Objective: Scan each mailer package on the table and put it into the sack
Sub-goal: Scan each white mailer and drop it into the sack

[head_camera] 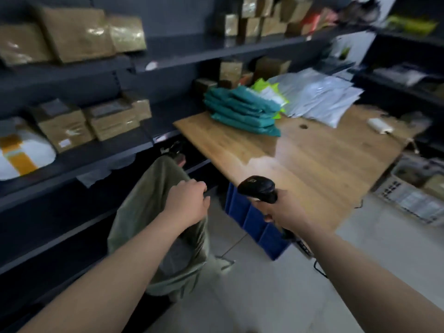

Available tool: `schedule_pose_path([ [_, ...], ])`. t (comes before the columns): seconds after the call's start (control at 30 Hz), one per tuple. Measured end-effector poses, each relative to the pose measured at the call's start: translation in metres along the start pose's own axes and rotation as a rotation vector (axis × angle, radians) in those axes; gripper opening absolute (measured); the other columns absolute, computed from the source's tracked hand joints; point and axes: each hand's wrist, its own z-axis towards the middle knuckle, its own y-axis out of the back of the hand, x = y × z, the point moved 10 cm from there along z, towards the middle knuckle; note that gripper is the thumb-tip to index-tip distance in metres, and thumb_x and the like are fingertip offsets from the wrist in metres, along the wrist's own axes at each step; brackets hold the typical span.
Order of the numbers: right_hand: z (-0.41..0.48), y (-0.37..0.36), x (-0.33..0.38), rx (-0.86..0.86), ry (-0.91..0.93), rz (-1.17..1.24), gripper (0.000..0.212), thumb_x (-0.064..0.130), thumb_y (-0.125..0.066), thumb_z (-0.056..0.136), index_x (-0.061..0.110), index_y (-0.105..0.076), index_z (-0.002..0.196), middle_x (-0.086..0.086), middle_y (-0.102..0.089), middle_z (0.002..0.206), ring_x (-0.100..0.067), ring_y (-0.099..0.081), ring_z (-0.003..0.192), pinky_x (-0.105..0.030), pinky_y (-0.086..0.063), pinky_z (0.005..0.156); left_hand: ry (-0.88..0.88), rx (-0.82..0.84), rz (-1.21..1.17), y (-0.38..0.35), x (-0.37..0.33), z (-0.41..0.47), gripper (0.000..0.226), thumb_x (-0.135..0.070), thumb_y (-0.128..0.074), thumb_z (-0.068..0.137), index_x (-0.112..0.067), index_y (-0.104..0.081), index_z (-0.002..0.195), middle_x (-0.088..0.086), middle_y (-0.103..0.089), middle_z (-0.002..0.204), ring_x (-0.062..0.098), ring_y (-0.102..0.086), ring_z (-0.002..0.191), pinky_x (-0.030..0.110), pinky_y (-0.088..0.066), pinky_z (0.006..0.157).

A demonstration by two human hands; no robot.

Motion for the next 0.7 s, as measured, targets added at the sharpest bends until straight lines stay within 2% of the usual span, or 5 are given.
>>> schedule_pose_path([
  [0.07, -0.004, 0.054, -0.011, -0.059, -0.011, 0.003, 0.019, 0.028, -0.069, 0.088, 0.014, -0.063, 0.099, -0.007, -0.071, 0.080, -0.024, -0.069, 0.068, -0.036, -0.053, 0.063, -0.101, -0.039, 0.035, 0.018, -0.052, 0.018, 0.030, -0.038, -0.048, 0.095, -0.019, -0.061, 0.112, 0.001, -0.061, 0.111, 0.024, -0.056, 0.105, 0.037, -0.045, 0.086],
  [0.2, -0.001, 0.158, -0.034, -0.164, 0.005, -0.030, 0.020, 0.031, -0.067, 0.090, 0.016, -0.061, 0.102, -0.006, -0.071, 0.085, -0.016, -0.070, 0.068, -0.032, -0.052, 0.062, -0.236, -0.080, 0.098, 0.039, -0.154, 0.059, 0.025, -0.037, -0.046, 0.094, -0.020, -0.060, 0.106, -0.002, -0.059, 0.106, 0.024, -0.055, 0.103, 0.034, -0.039, 0.079],
  [0.33, 0.019, 0.256, -0.061, -0.232, 0.013, -0.052, 0.016, 0.030, -0.066, 0.090, 0.018, -0.061, 0.098, -0.002, -0.069, 0.082, -0.014, -0.070, 0.068, -0.030, -0.052, 0.061, -0.237, -0.108, 0.125, 0.039, -0.242, 0.117, 0.030, -0.041, -0.046, 0.093, -0.022, -0.060, 0.113, -0.001, -0.059, 0.113, 0.025, -0.054, 0.109, 0.036, -0.042, 0.087],
  [0.47, 0.052, 0.343, -0.090, -0.259, 0.025, -0.071, 0.017, 0.029, -0.067, 0.089, 0.019, -0.061, 0.101, 0.001, -0.067, 0.080, -0.013, -0.069, 0.067, -0.025, -0.047, 0.057, -0.225, -0.123, 0.144, 0.032, -0.315, 0.176, 0.031, -0.042, -0.048, 0.091, -0.024, -0.062, 0.112, 0.000, -0.061, 0.115, 0.024, -0.055, 0.109, 0.036, -0.045, 0.088],
  [0.7, 0.135, 0.446, -0.119, -0.269, 0.051, -0.101, 0.019, 0.032, -0.068, 0.088, 0.022, -0.059, 0.102, 0.002, -0.068, 0.082, -0.013, -0.069, 0.067, -0.028, -0.052, 0.060, -0.183, -0.112, 0.155, 0.017, -0.388, 0.274, 0.032, -0.041, -0.049, 0.092, -0.021, -0.060, 0.115, 0.002, -0.060, 0.118, 0.025, -0.054, 0.112, 0.035, -0.044, 0.088],
])
